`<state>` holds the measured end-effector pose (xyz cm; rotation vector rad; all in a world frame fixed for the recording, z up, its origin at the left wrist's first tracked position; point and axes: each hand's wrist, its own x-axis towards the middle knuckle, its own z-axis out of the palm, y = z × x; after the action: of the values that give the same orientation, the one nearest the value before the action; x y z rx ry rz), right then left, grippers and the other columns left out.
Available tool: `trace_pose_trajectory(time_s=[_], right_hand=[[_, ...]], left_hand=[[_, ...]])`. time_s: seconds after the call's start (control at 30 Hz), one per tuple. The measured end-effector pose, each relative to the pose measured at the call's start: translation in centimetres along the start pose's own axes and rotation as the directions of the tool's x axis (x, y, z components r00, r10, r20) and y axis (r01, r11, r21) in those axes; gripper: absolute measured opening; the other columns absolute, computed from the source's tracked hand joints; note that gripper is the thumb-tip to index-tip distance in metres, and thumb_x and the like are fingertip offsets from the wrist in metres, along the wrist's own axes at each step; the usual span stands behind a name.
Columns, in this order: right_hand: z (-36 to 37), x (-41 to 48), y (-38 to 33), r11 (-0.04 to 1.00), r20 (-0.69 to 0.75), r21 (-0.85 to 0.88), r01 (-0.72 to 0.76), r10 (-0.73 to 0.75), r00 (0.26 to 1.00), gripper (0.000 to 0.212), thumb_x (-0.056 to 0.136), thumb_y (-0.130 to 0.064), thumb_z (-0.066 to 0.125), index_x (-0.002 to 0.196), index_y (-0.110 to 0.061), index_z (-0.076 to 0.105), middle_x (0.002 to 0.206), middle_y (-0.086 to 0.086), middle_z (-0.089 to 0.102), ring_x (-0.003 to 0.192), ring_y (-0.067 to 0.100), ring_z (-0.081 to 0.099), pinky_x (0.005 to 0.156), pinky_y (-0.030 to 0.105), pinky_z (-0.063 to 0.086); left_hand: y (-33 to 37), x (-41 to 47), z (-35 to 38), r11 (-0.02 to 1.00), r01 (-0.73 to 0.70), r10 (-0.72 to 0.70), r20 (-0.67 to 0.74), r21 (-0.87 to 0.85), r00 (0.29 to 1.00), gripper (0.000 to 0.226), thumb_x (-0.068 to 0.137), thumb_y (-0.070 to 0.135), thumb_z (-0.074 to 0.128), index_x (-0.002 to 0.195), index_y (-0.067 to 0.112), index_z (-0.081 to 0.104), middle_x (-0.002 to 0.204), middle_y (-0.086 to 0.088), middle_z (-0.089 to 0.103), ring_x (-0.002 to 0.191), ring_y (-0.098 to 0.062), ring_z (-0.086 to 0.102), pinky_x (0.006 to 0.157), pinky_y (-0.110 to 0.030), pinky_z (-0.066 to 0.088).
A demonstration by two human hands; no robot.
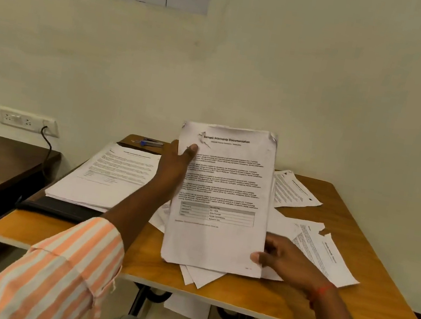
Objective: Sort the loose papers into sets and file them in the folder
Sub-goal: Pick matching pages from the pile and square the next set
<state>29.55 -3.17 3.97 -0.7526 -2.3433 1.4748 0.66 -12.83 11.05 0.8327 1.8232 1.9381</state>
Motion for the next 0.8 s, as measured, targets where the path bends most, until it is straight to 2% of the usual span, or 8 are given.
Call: trace_pose_trajectory(time_s=[0.07,0.13,0.23,0.33,0.43,0.63,0.73,0.8], right_hand=[[-0.4,0.8,-1.8,0.980,-0.129,0.169,0.103,-0.082,0.988,0.032,0.096,-0.019,0.065,0.127,-0.026,0.062,0.125,-0.012,0.069,0.117,0.013,0.065,0.098,0.038,0.056],[-0.6,1.6,-4.2,0.936,-0.289,0.278,0.214,-0.131,0.948,0.034,0.092,-0.021,0.068,0.126,-0.021,0.062,0.123,-0.006,0.071,0.113,0.016,0.068,0.096,0.046,0.056],[-0.7,3.0,-7.5,0.886,-0.452,0.322,0.334,-0.166,0.876,0.038,0.087,-0.025,0.073,0.124,-0.020,0.064,0.117,-0.001,0.073,0.106,0.022,0.071,0.091,0.048,0.058],[-0.6,3.9,-9.5,0.875,-0.571,0.278,0.396,-0.182,0.801,0.038,0.085,-0.031,0.075,0.121,-0.022,0.065,0.111,-0.002,0.075,0.098,0.023,0.073,0.081,0.045,0.061],[0.2,4.2,-9.0,0.872,-0.595,0.263,0.413,-0.191,0.781,0.038,0.081,-0.035,0.075,0.116,-0.023,0.066,0.107,-0.004,0.075,0.095,0.021,0.074,0.078,0.042,0.062],[2.7,4.5,-5.8,0.882,-0.585,0.322,0.345,-0.102,0.805,0.046,0.079,-0.042,0.073,0.121,-0.025,0.064,0.106,-0.006,0.075,0.096,0.017,0.073,0.074,0.030,0.061],[3.3,4.6,-5.4,0.889,-0.607,0.316,0.331,-0.079,0.791,0.050,0.081,-0.043,0.071,0.126,-0.024,0.062,0.110,-0.006,0.073,0.095,0.016,0.071,0.066,0.022,0.058],[3.3,4.7,-5.4,0.888,-0.624,0.311,0.338,-0.078,0.778,0.049,0.084,-0.041,0.069,0.128,-0.022,0.060,0.112,-0.005,0.071,0.096,0.014,0.070,0.064,0.019,0.057]], left_hand=[[1.3,-0.9,0.2,0.988,-0.138,0.139,-0.011,0.069,0.990,0.040,0.097,0.050,0.059,0.121,0.019,0.054,0.114,-0.003,0.066,0.099,-0.018,0.067,0.077,-0.035,0.058],[2.8,-2.1,0.7,0.965,-0.246,0.249,-0.019,0.089,0.968,0.036,0.098,0.048,0.059,0.114,0.016,0.054,0.104,-0.002,0.066,0.092,-0.015,0.067,0.072,-0.029,0.058],[4.7,-3.6,1.3,0.930,-0.355,0.361,-0.047,0.094,0.931,0.033,0.098,0.047,0.059,0.107,0.017,0.052,0.098,0.000,0.064,0.088,-0.012,0.067,0.069,-0.025,0.059],[5.8,-4.2,1.1,0.908,-0.416,0.418,-0.104,0.047,0.902,0.020,0.099,0.045,0.059,0.102,0.027,0.050,0.097,0.004,0.063,0.086,-0.007,0.066,0.067,-0.020,0.058],[4.6,-4.4,0.6,0.894,-0.448,0.446,-0.088,-0.009,0.891,0.012,0.100,0.040,0.059,0.100,0.035,0.048,0.099,0.002,0.063,0.084,-0.003,0.066,0.068,-0.020,0.057],[-0.5,-5.1,0.6,0.932,-0.361,0.358,-0.066,-0.043,0.931,0.023,0.100,0.033,0.056,0.114,0.016,0.047,0.103,0.001,0.064,0.086,-0.005,0.069,0.065,-0.018,0.057],[-1.5,-5.1,0.6,0.925,-0.379,0.373,-0.096,-0.043,0.923,0.022,0.097,0.042,0.056,0.109,0.025,0.047,0.105,0.002,0.065,0.091,-0.009,0.070,0.070,-0.025,0.060],[-1.5,-5.2,0.8,0.919,-0.391,0.385,-0.103,-0.046,0.917,0.018,0.097,0.043,0.054,0.106,0.029,0.047,0.104,0.005,0.065,0.090,-0.006,0.069,0.070,-0.025,0.060]])
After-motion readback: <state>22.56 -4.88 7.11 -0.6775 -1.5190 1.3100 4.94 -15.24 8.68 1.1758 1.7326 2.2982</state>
